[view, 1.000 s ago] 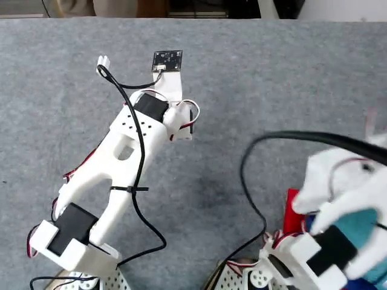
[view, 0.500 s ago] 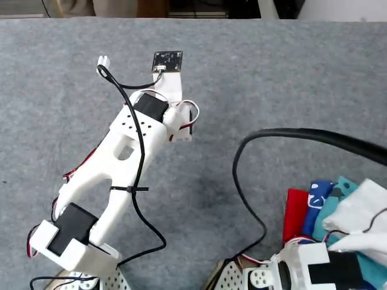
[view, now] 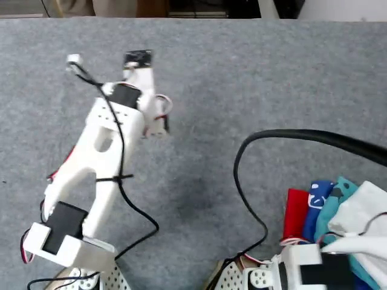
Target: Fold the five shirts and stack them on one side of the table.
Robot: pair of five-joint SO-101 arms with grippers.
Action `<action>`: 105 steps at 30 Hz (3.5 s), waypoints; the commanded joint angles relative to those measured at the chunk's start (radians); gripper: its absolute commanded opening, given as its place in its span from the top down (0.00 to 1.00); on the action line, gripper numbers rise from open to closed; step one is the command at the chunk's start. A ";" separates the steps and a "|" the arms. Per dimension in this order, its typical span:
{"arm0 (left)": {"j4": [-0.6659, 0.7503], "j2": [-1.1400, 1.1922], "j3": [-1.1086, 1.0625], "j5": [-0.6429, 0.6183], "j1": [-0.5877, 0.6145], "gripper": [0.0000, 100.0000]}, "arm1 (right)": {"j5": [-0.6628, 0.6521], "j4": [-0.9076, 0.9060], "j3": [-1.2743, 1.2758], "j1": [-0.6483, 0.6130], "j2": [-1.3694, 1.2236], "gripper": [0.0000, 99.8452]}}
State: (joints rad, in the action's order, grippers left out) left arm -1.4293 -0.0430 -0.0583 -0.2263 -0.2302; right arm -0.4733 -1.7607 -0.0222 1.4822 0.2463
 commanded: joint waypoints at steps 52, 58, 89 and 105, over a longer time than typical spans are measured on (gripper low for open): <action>0.238 -1.782 -1.634 0.505 0.618 0.98 | 0.226 0.436 1.712 -1.357 1.675 0.99; 0.238 -1.782 -1.633 0.502 0.618 0.98 | 0.222 0.437 1.712 -1.357 1.675 0.99; 0.149 -1.782 -1.633 0.502 0.615 0.98 | 0.222 0.437 1.712 -1.357 1.675 0.99; 0.149 -1.782 -1.633 0.502 0.611 0.98 | 0.222 0.437 1.712 -1.357 1.675 0.99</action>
State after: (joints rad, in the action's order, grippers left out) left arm -1.2743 -1.7568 -1.6832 0.2708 0.3805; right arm -0.2447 -1.3188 1.6886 0.1320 1.8052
